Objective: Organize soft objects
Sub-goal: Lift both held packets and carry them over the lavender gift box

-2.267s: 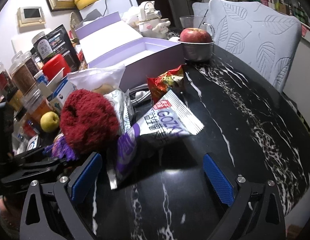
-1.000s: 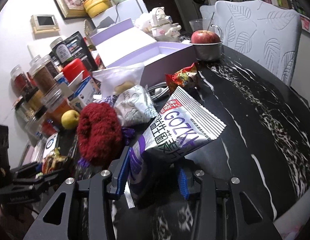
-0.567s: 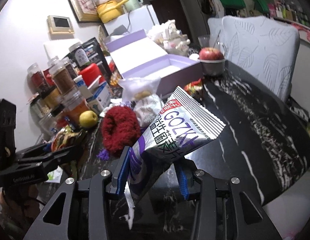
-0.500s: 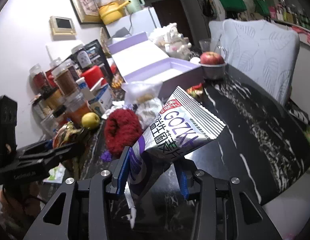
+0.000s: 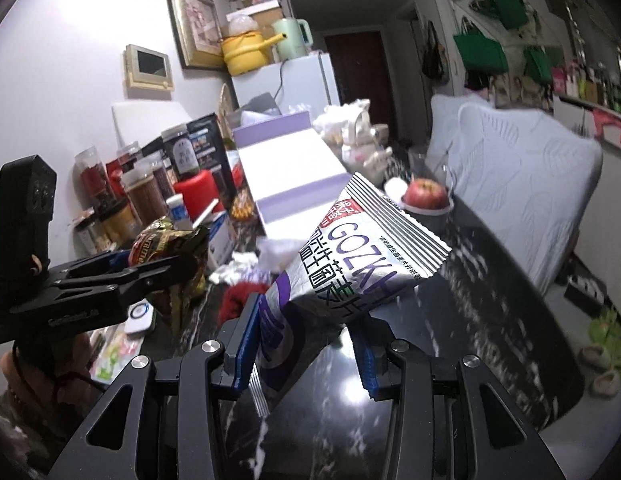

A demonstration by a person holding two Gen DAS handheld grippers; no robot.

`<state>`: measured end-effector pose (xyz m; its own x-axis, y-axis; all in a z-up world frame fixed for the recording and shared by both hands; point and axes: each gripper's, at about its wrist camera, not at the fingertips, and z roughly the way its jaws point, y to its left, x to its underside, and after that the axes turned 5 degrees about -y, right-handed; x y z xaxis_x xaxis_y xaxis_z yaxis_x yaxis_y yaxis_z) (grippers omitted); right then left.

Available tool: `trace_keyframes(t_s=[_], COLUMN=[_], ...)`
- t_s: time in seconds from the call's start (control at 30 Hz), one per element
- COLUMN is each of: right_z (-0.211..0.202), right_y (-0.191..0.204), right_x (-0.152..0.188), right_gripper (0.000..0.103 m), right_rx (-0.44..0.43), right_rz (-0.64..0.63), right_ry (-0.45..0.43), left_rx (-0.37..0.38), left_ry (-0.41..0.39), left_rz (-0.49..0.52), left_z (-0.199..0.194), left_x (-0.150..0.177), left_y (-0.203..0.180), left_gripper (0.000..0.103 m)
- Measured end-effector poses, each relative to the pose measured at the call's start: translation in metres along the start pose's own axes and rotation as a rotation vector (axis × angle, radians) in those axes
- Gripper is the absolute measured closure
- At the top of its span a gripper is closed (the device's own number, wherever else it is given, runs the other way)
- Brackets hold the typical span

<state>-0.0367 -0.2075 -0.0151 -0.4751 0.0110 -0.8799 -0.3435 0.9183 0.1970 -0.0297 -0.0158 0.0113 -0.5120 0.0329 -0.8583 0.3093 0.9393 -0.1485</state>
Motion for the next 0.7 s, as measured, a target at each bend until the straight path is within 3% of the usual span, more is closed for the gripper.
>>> trace_keyframes(t_s=[0.33,0.7], right_z=[0.024,0.07], right_y=[-0.004,-0.009], right_x=[-0.049,-0.106], right_gripper=[0.062,0.062], right_rx=[-0.02,-0.022], right_rz=[-0.055,-0.126], right_ry=[-0.04,-0.1], left_rx=[-0.012,-0.083], left_ry=[-0.049,-0.135], left_rz=[0.021,0.044], left_z=[0.023,0.059], left_x=[-0.046,-0.1], left_y=[0.007,0.031], left_gripper=[0.04,0.04])
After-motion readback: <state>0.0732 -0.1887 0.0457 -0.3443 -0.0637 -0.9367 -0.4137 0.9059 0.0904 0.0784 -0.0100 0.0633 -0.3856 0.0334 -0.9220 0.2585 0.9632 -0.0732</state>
